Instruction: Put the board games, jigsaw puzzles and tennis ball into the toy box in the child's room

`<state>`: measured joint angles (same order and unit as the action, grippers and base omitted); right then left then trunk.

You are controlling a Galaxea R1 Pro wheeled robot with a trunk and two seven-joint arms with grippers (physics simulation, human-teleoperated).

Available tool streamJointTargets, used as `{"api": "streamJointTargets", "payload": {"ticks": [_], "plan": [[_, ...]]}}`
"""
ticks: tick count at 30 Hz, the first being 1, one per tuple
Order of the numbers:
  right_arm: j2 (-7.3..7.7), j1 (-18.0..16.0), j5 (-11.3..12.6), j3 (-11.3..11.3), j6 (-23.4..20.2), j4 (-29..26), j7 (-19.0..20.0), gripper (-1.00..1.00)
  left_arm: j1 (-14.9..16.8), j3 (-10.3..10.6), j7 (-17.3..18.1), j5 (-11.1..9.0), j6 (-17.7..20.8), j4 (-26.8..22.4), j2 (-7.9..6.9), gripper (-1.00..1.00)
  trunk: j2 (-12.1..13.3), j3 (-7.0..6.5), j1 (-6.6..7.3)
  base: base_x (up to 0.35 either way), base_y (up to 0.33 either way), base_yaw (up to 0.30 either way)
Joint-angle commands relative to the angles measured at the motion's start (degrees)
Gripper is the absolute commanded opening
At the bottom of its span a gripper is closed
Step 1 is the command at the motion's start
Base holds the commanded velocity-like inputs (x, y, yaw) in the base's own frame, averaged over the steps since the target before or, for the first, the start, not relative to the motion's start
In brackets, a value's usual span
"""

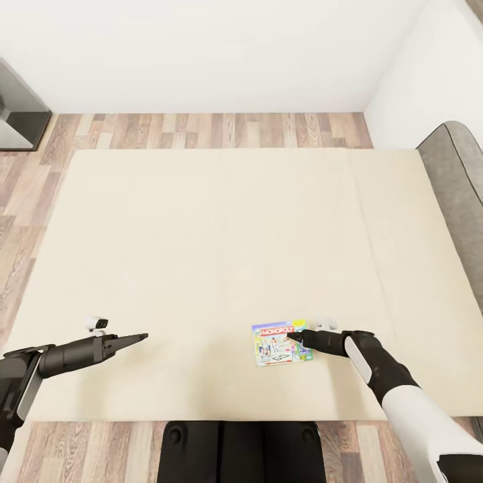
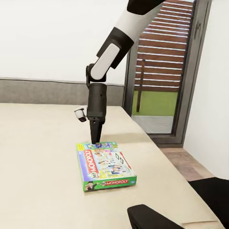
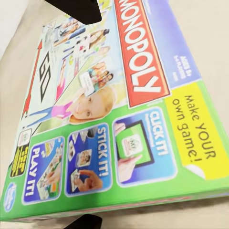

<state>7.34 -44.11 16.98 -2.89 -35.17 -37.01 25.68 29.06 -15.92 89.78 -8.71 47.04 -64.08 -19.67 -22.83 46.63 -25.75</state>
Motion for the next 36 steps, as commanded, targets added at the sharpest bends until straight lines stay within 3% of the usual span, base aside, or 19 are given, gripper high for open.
{"api": "streamJointTargets", "payload": {"ticks": [1, 36], "plan": [[0.05, -0.01, 0.21, -0.18, -0.28, -0.07, -0.02, 1.00, 0.02, 0.01, 0.22, 0.01, 0.60, 0.01, -0.01, 1.00, -0.09, 0.06, -0.03, 0.000, 0.168, 0.000], [0.05, -0.01, 0.22, -0.18, -0.34, -0.16, 0.14, 1.00, 0.02, 0.01, 0.22, 0.01, 0.68, 0.01, -0.01, 1.00, -0.09, 0.06, -0.03, 0.000, 0.075, 0.000]]}}
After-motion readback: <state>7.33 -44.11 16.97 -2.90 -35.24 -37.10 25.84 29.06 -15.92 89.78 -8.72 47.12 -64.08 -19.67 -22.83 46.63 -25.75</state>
